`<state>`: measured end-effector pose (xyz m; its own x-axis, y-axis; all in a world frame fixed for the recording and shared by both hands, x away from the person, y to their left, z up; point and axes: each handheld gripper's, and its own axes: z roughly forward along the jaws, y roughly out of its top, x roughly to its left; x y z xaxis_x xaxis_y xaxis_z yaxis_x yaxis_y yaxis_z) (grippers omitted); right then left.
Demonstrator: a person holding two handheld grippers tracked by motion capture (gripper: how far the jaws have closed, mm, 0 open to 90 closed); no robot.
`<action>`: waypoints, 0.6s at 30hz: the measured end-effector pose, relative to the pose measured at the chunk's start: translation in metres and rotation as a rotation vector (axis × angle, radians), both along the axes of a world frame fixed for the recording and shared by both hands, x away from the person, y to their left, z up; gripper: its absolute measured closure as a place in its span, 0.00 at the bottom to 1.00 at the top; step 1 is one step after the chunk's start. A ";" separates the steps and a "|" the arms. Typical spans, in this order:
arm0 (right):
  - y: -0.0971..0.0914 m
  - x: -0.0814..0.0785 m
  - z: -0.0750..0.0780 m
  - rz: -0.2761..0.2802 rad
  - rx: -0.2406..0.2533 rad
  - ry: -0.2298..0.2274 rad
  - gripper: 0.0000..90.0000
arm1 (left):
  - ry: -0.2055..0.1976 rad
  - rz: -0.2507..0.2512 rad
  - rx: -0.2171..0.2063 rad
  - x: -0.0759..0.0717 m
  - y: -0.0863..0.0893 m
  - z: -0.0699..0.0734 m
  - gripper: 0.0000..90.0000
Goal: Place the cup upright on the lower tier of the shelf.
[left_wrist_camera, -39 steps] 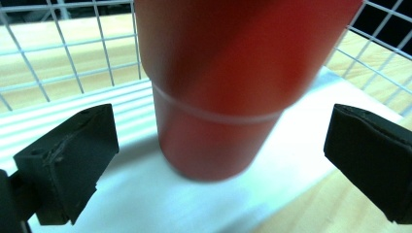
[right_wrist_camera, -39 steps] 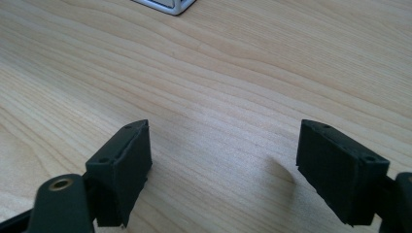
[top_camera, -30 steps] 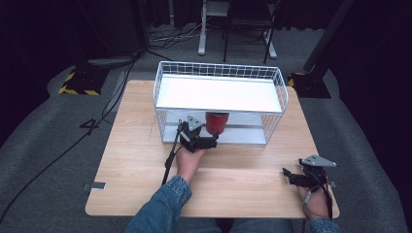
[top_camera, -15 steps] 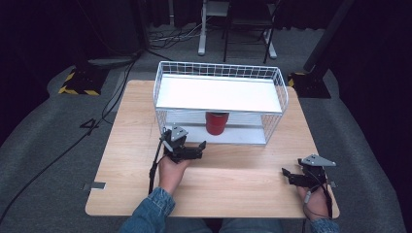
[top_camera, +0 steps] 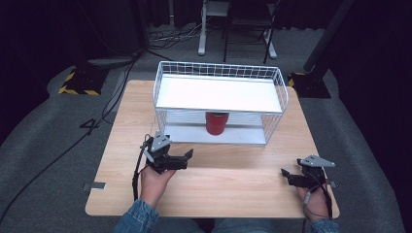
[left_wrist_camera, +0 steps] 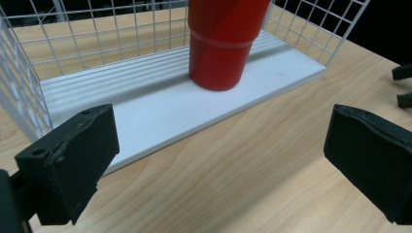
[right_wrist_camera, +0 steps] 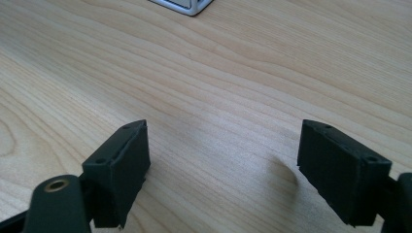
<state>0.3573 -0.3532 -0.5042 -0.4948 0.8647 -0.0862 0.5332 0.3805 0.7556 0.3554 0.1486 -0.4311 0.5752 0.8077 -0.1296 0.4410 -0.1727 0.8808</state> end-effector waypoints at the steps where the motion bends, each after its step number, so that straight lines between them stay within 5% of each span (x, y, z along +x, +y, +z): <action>1: 0.000 0.000 0.000 0.000 0.002 0.000 0.22 | -0.001 -0.003 0.003 -0.003 0.003 0.001 0.00; 18: 0.000 0.001 0.000 -0.002 0.006 0.005 0.22 | 0.023 0.002 0.022 -0.033 0.058 0.005 0.00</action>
<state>0.3578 -0.3536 -0.5043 -0.4935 0.8662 -0.0785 0.5376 0.3747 0.7554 0.3225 0.2068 -0.4259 0.5704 0.8118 -0.1249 0.4613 -0.1908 0.8665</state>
